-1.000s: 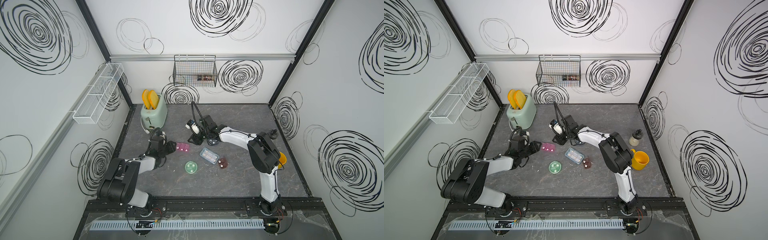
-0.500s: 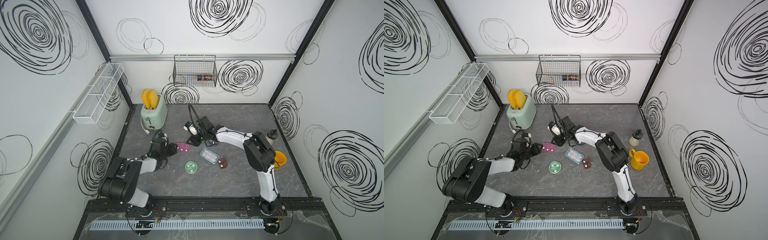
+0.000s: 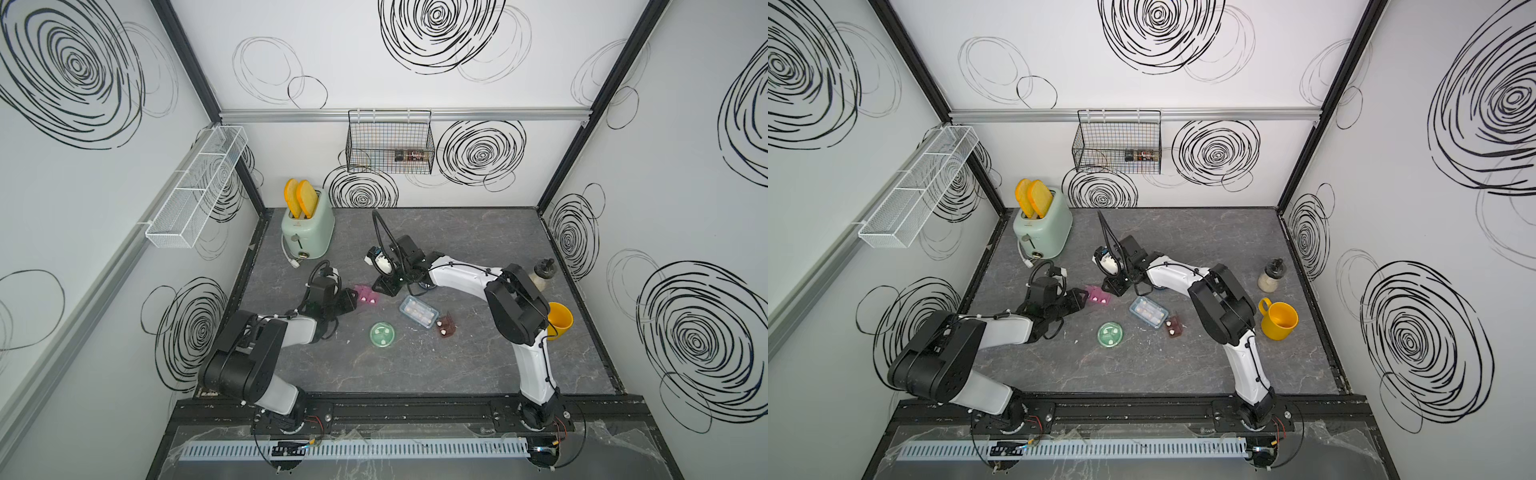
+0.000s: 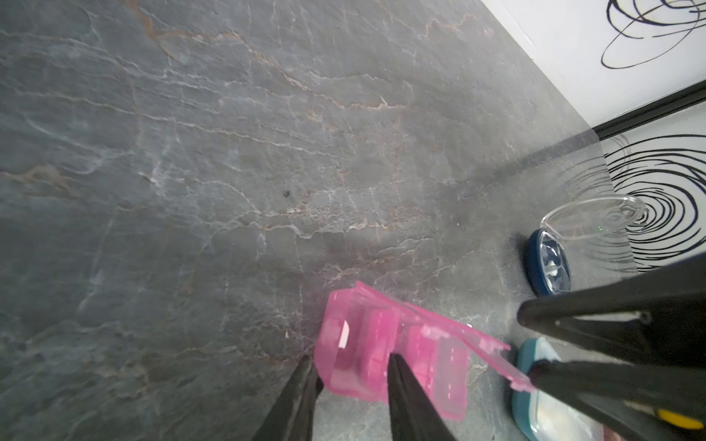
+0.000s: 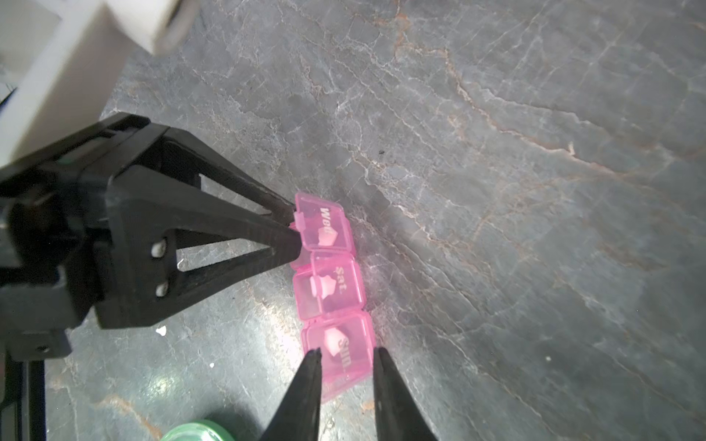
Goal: Close pillboxes
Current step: Close the pillbox at the center of the board.
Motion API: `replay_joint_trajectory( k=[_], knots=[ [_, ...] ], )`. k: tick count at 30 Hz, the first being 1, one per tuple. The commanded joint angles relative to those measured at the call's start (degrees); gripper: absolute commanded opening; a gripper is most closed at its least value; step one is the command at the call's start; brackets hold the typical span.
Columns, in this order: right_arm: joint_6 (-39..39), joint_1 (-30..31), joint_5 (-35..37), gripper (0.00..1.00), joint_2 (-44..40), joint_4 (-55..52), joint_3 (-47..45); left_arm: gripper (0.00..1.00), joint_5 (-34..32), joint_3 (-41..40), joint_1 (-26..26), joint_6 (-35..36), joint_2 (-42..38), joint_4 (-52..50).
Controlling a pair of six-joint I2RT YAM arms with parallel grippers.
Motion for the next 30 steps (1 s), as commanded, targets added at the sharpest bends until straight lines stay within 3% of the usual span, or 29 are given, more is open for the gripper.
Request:
replay_joint_trajectory(
  k=[1,12,23,30],
  knots=[
    [-0.2,0.5,0.3,0.27,1.1,-1.9,1.1,0.35,-1.0,-0.5,-0.5,-0.8,0.5,3.2],
    [-0.2,1.5,1.0,0.26,1.9,-3.2,0.9,0.35,-1.2,-0.8,-1.3,-1.2,1.2,4.0],
    [0.7,2.0,1.7,0.34,2.8,-3.7,1.2,0.34,-0.5,-1.9,-2.2,-2.0,1.0,5.6],
    [3.9,2.1,1.7,0.37,1.7,-4.0,0.5,0.34,3.5,-4.2,-1.7,-4.4,-1.4,7.3]
  ],
)
